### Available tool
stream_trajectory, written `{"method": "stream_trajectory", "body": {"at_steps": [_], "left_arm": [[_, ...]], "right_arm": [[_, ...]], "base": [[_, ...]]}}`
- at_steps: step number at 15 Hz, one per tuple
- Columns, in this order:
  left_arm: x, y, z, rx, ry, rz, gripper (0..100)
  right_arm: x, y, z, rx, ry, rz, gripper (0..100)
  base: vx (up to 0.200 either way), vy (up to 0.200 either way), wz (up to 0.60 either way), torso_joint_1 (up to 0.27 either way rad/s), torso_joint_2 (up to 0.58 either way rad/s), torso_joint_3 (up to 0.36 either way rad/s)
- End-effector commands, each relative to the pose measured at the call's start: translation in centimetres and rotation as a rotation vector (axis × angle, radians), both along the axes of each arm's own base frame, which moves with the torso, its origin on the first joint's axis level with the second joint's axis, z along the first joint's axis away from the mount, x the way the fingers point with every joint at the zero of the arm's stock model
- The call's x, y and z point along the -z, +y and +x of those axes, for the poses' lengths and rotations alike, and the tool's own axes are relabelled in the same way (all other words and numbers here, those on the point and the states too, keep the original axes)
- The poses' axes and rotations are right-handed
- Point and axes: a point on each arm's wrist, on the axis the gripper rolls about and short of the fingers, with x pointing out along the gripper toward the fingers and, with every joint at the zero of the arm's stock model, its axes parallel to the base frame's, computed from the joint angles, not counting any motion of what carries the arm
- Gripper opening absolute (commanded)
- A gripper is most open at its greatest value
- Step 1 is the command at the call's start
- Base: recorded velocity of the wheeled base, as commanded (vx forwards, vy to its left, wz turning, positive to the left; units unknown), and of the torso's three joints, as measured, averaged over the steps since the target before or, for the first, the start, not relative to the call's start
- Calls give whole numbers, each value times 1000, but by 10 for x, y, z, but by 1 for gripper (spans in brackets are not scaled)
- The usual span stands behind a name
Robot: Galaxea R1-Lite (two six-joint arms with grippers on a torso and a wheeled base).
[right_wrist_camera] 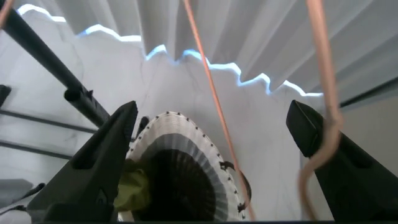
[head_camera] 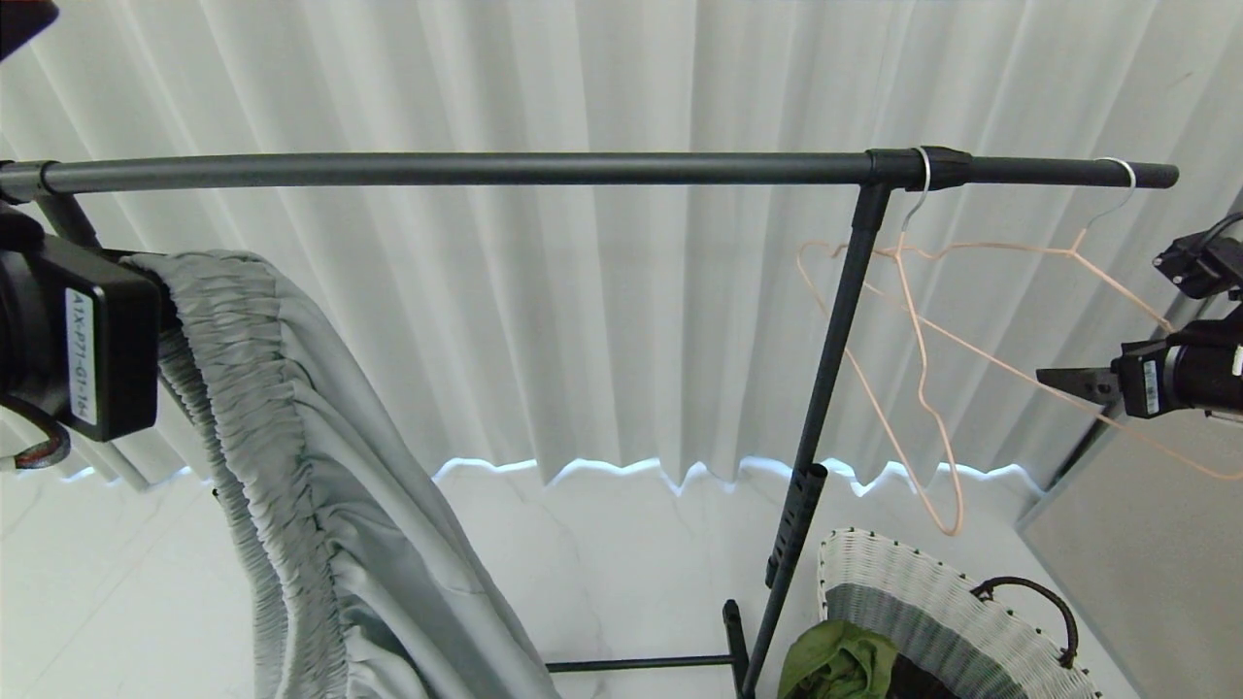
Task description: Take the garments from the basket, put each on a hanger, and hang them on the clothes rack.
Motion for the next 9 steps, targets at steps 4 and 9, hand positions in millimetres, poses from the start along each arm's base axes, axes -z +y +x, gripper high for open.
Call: {"method": "stream_trajectory", "body": {"at_steps": [4,9], "left_arm": [[0,0,0,0,-1,0,0],[-1,1,-1,0,-5,-4,0]], "right_arm": [[-12,4,-15,24,-32,30,100],[-10,0,-11,135,-14,42,100]], "base": [[0,0,0,0,0,0],[0,0,0,0,0,0]]}}
